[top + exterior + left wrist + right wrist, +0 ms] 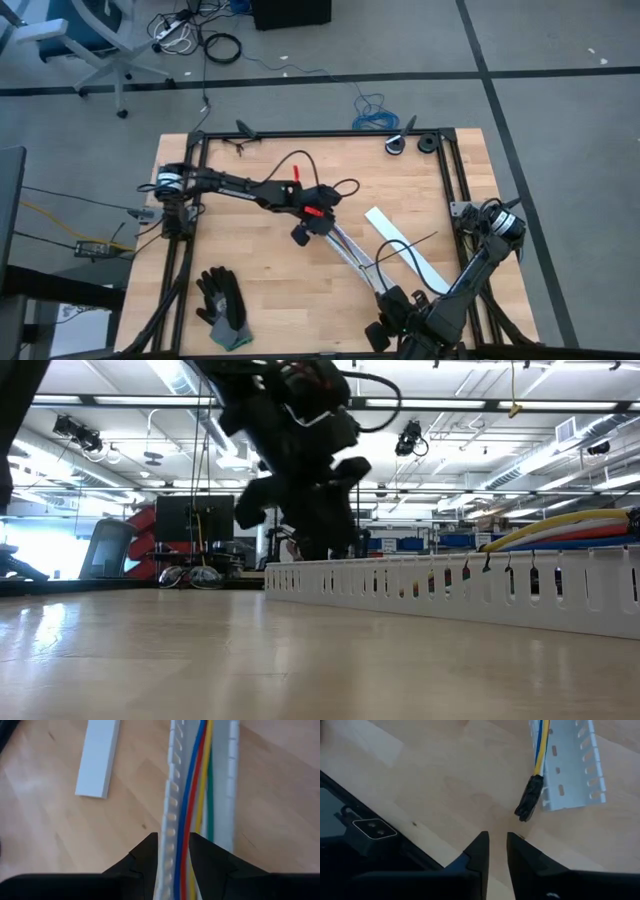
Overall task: Ziptie cables
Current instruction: Put the ziptied cable wires into the white cable duct
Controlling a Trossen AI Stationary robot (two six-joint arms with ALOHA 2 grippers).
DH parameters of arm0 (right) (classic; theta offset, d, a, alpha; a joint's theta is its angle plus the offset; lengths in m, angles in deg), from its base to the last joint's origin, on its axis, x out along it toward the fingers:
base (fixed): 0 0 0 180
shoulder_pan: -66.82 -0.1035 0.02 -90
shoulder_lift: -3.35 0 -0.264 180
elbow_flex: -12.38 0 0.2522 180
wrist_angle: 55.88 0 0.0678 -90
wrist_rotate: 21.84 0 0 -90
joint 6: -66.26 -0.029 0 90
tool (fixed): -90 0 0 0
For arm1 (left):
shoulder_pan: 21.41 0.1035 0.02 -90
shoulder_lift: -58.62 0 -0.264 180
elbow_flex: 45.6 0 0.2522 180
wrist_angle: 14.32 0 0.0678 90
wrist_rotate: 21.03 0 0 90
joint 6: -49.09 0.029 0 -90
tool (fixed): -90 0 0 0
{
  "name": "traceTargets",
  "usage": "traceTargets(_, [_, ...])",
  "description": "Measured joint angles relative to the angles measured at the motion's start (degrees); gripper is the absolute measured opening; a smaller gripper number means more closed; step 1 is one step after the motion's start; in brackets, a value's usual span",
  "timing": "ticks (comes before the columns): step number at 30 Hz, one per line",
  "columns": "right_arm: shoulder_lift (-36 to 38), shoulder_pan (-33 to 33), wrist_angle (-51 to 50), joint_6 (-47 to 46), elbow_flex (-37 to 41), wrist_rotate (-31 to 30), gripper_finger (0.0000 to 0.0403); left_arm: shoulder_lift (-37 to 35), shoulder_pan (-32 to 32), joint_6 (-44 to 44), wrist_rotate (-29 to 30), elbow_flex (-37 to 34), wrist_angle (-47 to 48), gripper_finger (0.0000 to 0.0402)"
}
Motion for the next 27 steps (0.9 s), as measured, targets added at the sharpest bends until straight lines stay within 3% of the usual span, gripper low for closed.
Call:
traceTargets(7, [-0.26,-0.08,0.60,0.12,0.00,-0.24,0.0047,5.41,-0.05,2.40,0.05,5.33,3.18,0.0107])
traceTargets(14, [-0.26,1.40,0.32,3.27,0.00,-1.90,0.0047,6.81,0.14,2.96,3.29,6.82,5.70,0.0015])
traceTargets(19, [-0.28,4.66,1.29,8.69,0.79,-1.30,0.0047,6.80,1.03,2.80,7.55,6.98,7.68,0.0013])
traceTargets(23, [-0.33,8.03,4.03,13.37,3.34,3.52,0.0047,6.67,2.35,1.39,7.72,7.07,9.94,0.0013])
traceTargets(27, [-0.35,10.18,6.85,19.36,4.68,4.14,0.0047,6.56,3.51,-0.31,7.82,7.11,11.91,0.0013])
